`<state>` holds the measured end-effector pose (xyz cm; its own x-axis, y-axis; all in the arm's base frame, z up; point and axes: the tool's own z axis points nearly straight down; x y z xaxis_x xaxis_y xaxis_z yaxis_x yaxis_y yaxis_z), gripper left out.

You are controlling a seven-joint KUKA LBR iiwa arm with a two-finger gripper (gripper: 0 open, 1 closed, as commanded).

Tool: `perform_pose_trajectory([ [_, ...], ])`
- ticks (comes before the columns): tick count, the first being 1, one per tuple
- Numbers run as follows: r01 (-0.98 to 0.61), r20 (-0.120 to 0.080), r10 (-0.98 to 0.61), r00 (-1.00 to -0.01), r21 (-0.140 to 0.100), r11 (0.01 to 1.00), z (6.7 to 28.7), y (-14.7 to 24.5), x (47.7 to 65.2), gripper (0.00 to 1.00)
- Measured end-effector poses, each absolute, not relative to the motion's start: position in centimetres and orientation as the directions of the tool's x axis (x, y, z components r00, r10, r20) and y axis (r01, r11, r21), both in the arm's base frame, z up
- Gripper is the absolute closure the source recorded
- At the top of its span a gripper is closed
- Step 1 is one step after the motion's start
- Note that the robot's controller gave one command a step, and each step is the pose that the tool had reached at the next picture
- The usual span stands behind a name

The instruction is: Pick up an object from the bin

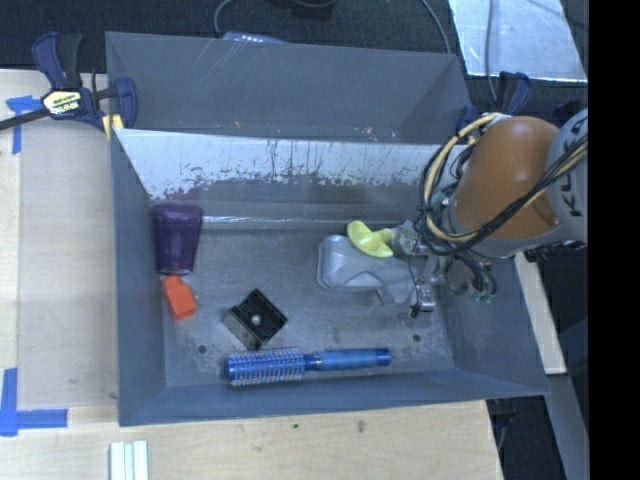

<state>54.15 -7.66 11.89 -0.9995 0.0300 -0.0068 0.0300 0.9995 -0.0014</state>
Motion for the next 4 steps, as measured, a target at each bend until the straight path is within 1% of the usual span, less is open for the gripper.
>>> perform_pose_trajectory([
  [1, -0.045, -0.003, -0.045, -0.999, -0.002, 0.999, 12.0, -1.1, 49.7, 0.00],
  [2, 0.155, -0.006, 0.155, -0.988, -0.001, 0.988, 10.6, -6.1, 56.5, 0.00],
  [3, 0.081, -0.010, 0.081, -0.997, -0.004, 0.997, 8.5, -1.5, 52.6, 0.00],
  [4, 0.121, -0.001, 0.121, -0.993, 0.002, 0.993, 7.3, -0.2, 53.6, 1.00],
])
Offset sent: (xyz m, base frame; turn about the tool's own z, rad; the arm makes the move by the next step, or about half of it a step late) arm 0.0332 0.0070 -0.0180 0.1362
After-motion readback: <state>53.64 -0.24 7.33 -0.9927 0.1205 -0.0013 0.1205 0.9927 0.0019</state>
